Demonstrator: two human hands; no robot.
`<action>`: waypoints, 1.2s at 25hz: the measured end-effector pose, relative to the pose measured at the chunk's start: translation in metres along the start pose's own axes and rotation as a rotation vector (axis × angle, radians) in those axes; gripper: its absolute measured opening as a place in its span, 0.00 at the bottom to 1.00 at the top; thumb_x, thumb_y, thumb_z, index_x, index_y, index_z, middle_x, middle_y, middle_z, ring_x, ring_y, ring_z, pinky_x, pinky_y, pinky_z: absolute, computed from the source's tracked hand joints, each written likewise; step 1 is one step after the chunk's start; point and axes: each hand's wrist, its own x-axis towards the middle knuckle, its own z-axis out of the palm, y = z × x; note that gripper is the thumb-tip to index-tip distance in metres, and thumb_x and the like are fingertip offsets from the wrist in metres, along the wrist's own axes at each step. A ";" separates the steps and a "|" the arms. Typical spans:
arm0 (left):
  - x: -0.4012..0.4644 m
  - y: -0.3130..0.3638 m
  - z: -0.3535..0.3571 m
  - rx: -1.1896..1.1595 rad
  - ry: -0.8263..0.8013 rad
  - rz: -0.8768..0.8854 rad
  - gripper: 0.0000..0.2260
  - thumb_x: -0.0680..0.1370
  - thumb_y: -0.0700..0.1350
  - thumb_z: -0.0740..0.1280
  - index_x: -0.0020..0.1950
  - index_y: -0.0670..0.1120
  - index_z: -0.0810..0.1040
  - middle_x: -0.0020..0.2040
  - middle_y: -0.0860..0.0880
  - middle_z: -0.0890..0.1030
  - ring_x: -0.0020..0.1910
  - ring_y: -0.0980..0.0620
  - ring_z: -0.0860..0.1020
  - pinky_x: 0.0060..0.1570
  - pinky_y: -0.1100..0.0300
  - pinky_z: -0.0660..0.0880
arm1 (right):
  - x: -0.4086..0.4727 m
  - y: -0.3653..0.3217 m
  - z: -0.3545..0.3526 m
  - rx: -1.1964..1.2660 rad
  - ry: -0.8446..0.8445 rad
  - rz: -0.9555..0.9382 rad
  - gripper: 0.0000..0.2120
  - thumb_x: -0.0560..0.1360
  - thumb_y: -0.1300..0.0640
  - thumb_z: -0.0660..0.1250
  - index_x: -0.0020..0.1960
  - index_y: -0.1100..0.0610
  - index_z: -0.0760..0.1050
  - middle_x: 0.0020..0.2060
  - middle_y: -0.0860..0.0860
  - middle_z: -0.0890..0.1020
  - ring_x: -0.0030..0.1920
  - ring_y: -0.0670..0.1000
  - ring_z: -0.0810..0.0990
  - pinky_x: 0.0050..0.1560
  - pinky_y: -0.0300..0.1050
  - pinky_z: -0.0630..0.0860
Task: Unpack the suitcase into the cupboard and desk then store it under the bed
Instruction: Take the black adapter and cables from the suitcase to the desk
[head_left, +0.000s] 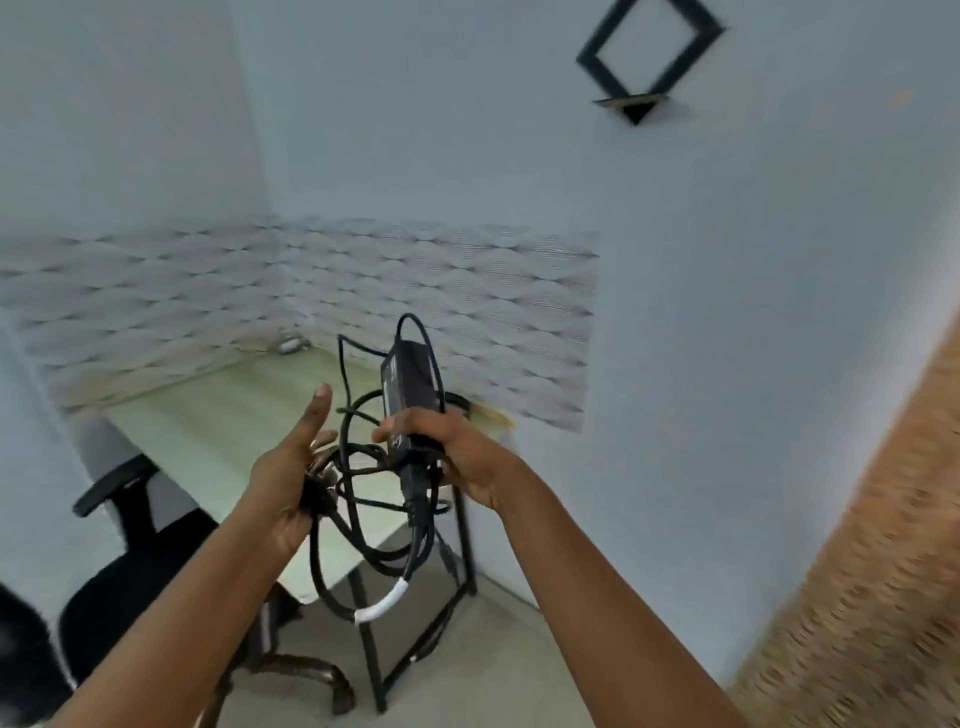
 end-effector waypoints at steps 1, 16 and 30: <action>0.019 0.010 -0.013 -0.033 0.046 0.018 0.35 0.66 0.69 0.66 0.54 0.38 0.76 0.48 0.41 0.79 0.36 0.47 0.76 0.38 0.55 0.76 | 0.030 -0.002 0.013 -0.054 -0.078 -0.016 0.22 0.61 0.48 0.74 0.52 0.56 0.78 0.41 0.51 0.81 0.38 0.47 0.81 0.40 0.42 0.78; 0.266 0.167 -0.284 -0.049 0.005 -0.163 0.49 0.66 0.77 0.46 0.48 0.33 0.79 0.40 0.37 0.83 0.38 0.42 0.83 0.36 0.54 0.81 | 0.402 0.049 0.273 -0.011 -0.267 -0.028 0.27 0.58 0.62 0.82 0.55 0.60 0.77 0.41 0.53 0.84 0.38 0.50 0.83 0.35 0.39 0.77; 0.581 0.273 -0.375 0.366 0.244 -0.022 0.35 0.74 0.67 0.59 0.68 0.39 0.67 0.56 0.42 0.74 0.54 0.46 0.75 0.61 0.52 0.71 | 0.740 0.097 0.344 0.523 0.135 0.119 0.12 0.61 0.64 0.74 0.43 0.63 0.76 0.34 0.58 0.78 0.33 0.57 0.77 0.34 0.47 0.77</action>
